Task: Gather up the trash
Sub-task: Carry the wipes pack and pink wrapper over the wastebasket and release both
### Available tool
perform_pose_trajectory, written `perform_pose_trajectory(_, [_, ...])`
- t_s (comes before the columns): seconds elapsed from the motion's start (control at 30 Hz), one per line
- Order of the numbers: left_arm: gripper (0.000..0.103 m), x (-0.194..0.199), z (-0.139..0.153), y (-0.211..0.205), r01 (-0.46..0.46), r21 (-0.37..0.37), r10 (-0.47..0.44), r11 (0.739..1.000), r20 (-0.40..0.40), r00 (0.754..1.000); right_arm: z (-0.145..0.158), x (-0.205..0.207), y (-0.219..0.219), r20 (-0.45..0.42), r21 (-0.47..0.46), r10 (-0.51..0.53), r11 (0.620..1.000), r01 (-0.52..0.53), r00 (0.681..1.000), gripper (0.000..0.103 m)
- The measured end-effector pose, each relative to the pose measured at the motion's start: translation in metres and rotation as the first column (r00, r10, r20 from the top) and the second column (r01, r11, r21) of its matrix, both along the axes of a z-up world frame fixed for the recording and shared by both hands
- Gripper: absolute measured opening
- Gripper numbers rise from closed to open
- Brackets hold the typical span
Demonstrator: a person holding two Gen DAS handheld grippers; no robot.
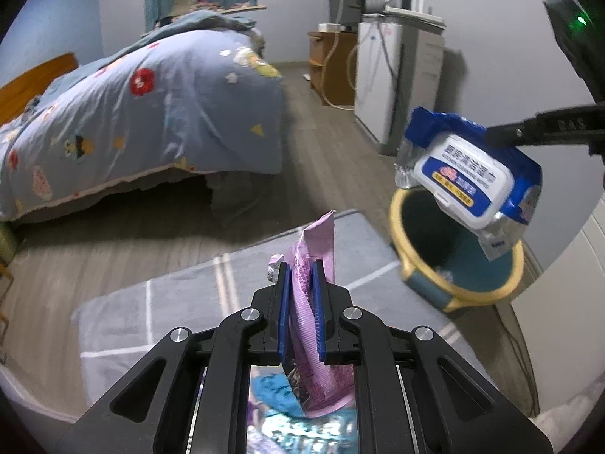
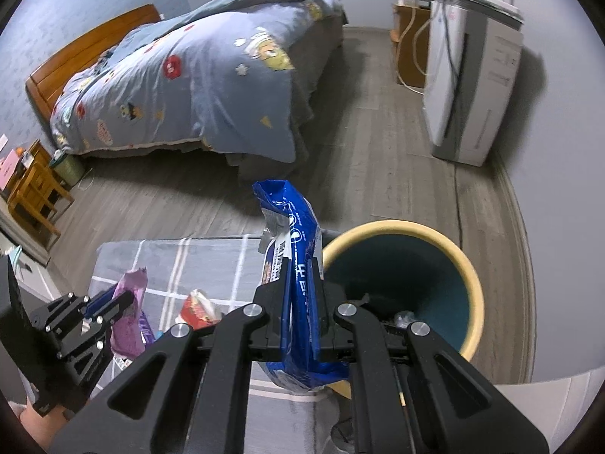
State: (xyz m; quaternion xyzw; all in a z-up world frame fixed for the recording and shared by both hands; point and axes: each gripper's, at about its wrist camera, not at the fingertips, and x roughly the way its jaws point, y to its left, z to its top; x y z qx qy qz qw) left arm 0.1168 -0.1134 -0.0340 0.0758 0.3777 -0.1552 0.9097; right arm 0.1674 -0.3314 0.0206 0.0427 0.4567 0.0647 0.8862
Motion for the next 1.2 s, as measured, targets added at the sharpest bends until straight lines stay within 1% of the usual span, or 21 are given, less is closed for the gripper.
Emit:
perform_pose_trajectory(0.23, [0.012,-0.011,-0.004,-0.04,0.101,0.01,-0.101,0.995,-0.016,0.995,-0.009,0.001,-0.031,-0.018,0.015,-0.058,0.998,0.058,0.998,0.008])
perform_pose_trajectory(0.4, [0.012,-0.017,-0.016,-0.068,0.16,0.001,-0.16,0.987,-0.066,0.985,-0.016,0.003,-0.051,-0.026,0.012,-0.098,0.995,0.098,0.995,0.008])
perform_pose_trajectory(0.53, [0.012,-0.018,-0.024,-0.094,0.201,0.016,-0.199,0.979,-0.099,0.975,-0.027,0.005,-0.066,-0.05,0.015,-0.125,0.992,0.126,0.991,0.008])
perform_pose_trajectory(0.63, [0.012,-0.017,-0.027,-0.11,0.229,0.028,-0.225,0.973,-0.108,0.968,-0.034,0.005,-0.078,-0.065,0.01,-0.144,0.989,0.145,0.987,0.008])
perform_pose_trajectory(0.7, [0.012,-0.015,-0.029,-0.119,0.239,0.025,-0.234,0.971,-0.118,0.965,-0.039,0.006,-0.087,-0.076,0.014,-0.16,0.987,0.161,0.984,0.008])
perform_pose_trajectory(0.83, [0.012,-0.005,-0.033,-0.141,0.266,-0.011,-0.265,0.964,-0.154,0.952,-0.052,0.006,-0.106,-0.109,0.019,-0.205,0.978,0.208,0.973,0.008])
perform_pose_trajectory(0.97, [0.012,0.007,-0.037,-0.163,0.287,0.006,-0.282,0.958,-0.167,0.945,-0.067,0.007,-0.123,-0.146,0.023,-0.249,0.967,0.255,0.957,0.008])
perform_pose_trajectory(1.1, [0.012,0.022,-0.038,-0.178,0.282,0.009,-0.276,0.959,-0.175,0.945,-0.075,0.007,-0.132,-0.159,-0.01,-0.278,0.96,0.28,0.947,0.008])
perform_pose_trajectory(1.2, [0.012,0.032,-0.036,-0.182,0.267,0.01,-0.262,0.964,-0.161,0.952,-0.079,0.007,-0.136,-0.166,0.018,-0.287,0.956,0.294,0.943,0.008])
